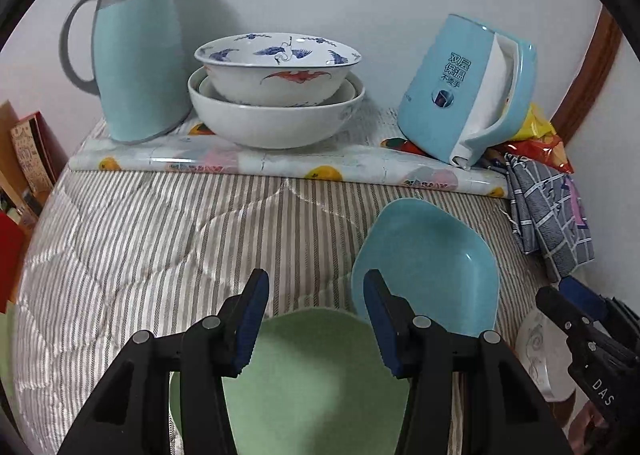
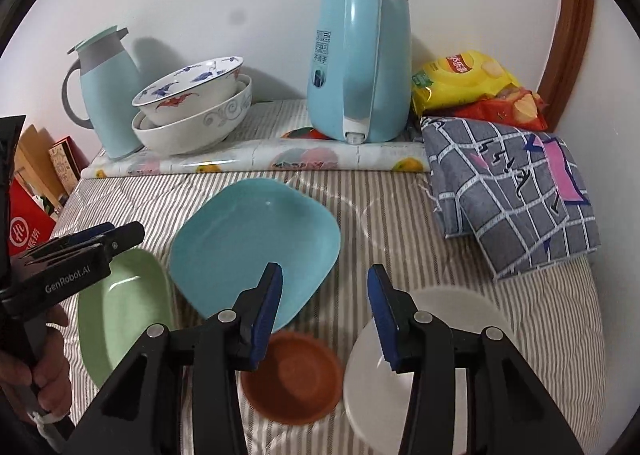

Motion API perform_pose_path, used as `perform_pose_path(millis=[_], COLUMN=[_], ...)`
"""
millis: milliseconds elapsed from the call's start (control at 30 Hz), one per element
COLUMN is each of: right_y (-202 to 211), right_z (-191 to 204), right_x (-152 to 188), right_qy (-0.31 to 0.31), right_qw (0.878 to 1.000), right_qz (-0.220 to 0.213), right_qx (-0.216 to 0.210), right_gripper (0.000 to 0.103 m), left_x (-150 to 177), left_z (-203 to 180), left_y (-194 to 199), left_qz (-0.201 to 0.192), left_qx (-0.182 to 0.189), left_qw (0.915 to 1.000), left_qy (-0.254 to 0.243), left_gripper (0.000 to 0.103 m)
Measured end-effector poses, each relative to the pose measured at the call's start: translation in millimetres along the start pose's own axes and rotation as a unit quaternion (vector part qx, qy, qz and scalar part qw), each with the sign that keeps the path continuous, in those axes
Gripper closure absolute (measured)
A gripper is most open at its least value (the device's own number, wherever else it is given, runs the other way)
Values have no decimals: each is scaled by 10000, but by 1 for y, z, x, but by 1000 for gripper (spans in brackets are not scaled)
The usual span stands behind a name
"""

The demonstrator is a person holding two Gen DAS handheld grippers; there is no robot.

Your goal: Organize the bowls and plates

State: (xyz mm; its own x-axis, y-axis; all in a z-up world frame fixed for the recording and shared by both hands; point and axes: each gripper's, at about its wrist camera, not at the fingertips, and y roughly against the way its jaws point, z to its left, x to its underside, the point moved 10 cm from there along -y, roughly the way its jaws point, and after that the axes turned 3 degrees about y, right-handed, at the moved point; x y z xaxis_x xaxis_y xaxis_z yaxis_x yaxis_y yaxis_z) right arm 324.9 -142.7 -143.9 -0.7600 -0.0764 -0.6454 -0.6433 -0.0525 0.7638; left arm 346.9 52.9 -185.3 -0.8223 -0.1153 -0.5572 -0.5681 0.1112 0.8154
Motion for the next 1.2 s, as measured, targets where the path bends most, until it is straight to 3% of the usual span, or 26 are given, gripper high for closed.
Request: perform_pose_path(millis=[200,300,733,867,933,1200], right_y=[-17,-25,-61,-71,-75,-92], right_z=[-5,-4,7,7,6,2], right_x=[-4,-6,-14,-12,-11,-4], right_qy=[-24,41,92,145,149,127], right_qw=[9997,9995,9981,9975,9972,9952], right_qz=[155,233,552,672,711,962], right_qx=[-161,-195,-272,-170,-158,-124], right_gripper=[48,48,49,55,57,83], left_x=[-6,-8,-6,-6,-5,0], left_z=[-13,-19,-25,-27,-30,-38], left_y=[-9,-14,-47,-53,-55,-69], left_qz=[14,-15,385,445,483,617], left_qx=[-465,-657,-696,-683,-539,-316], left_qw=[9983,9964,9959,9952,9960,9963], left_qy=[-362,-530,-432,-541,-520,-514], left_gripper=[56,56,56,58,66,86])
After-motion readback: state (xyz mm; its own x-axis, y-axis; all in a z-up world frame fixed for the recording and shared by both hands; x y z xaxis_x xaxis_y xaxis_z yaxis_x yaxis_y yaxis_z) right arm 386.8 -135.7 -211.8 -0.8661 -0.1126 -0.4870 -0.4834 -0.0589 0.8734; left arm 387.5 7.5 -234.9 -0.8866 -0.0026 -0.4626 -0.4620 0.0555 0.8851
